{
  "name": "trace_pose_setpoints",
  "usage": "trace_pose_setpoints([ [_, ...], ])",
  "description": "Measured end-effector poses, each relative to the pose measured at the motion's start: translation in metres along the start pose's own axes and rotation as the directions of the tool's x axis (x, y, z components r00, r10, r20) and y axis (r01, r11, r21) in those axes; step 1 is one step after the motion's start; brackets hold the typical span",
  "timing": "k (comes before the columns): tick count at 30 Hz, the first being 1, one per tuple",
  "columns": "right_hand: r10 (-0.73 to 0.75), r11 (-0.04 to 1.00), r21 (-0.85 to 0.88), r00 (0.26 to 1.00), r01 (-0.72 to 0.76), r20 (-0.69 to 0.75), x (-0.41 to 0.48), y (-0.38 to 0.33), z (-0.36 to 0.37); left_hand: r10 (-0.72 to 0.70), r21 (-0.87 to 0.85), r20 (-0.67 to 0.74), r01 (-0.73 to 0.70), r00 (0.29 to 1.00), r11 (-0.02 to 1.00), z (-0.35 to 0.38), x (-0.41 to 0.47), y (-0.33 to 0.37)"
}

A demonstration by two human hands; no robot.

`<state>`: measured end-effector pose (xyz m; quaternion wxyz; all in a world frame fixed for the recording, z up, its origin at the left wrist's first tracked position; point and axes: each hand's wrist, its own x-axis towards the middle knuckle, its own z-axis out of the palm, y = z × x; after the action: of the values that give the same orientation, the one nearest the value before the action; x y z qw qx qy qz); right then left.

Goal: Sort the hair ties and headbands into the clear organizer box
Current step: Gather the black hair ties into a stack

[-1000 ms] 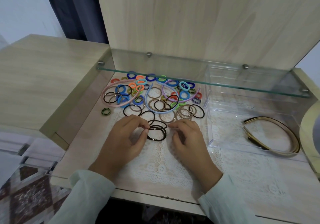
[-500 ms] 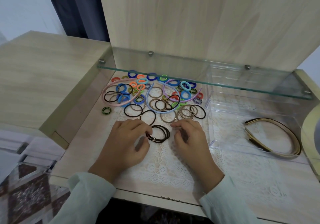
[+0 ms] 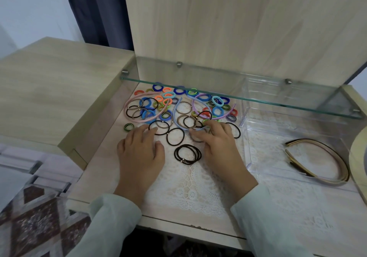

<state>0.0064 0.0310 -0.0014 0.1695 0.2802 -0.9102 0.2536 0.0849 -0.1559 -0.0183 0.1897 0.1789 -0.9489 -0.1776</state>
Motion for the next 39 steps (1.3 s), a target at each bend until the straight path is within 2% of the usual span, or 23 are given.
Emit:
trace_pose_setpoints([
  [3, -0.049, 0.987, -0.143, 0.986, 0.072, 0.161, 0.008, 0.003, 0.006, -0.011, 0.021, 0.013, 0.011, 1.000, 1.000, 0.001, 0.000, -0.001],
  [5, -0.060, 0.979, -0.179, 0.977, 0.097, 0.204, 0.010, 0.003, 0.006, -0.040, -0.018, -0.015, 0.040, 0.999, 0.999, 0.000, 0.001, -0.001],
  [11, 0.024, 0.987, -0.158, 0.997, -0.013, 0.068, 0.009, 0.012, -0.003, -0.063, -0.152, -0.100, 0.047, 0.993, 0.987, 0.004, 0.003, -0.003],
  [15, 0.094, 0.984, -0.146, 0.995, -0.097, -0.028, 0.006, 0.021, -0.005, -0.013, -0.165, -0.078, 0.000, 0.997, 0.986, 0.004, 0.003, 0.000],
  [18, 0.126, 0.981, -0.142, 0.990, -0.134, -0.062, 0.008, 0.018, -0.001, 0.021, -0.112, -0.025, -0.024, 0.999, 0.993, 0.006, 0.002, -0.001],
  [21, 0.089, 0.988, -0.114, 0.990, -0.101, -0.107, 0.007, 0.015, 0.004, 0.013, -0.128, -0.005, -0.013, 1.000, 0.992, 0.006, 0.002, -0.002],
  [28, -0.009, 1.000, -0.019, 0.998, 0.008, -0.070, 0.005, 0.013, 0.007, -0.018, -0.200, -0.115, -0.005, 0.993, 0.980, 0.002, 0.000, -0.001],
  [36, 0.026, 1.000, 0.017, 0.993, -0.025, -0.111, 0.001, 0.016, 0.007, -0.039, -0.158, -0.122, 0.020, 0.992, 0.987, 0.004, 0.002, -0.002],
  [39, 0.015, 0.999, -0.028, 0.995, -0.018, -0.100, 0.001, 0.015, 0.008, -0.032, -0.172, -0.136, 0.008, 0.990, 0.985, 0.004, 0.003, -0.003],
])
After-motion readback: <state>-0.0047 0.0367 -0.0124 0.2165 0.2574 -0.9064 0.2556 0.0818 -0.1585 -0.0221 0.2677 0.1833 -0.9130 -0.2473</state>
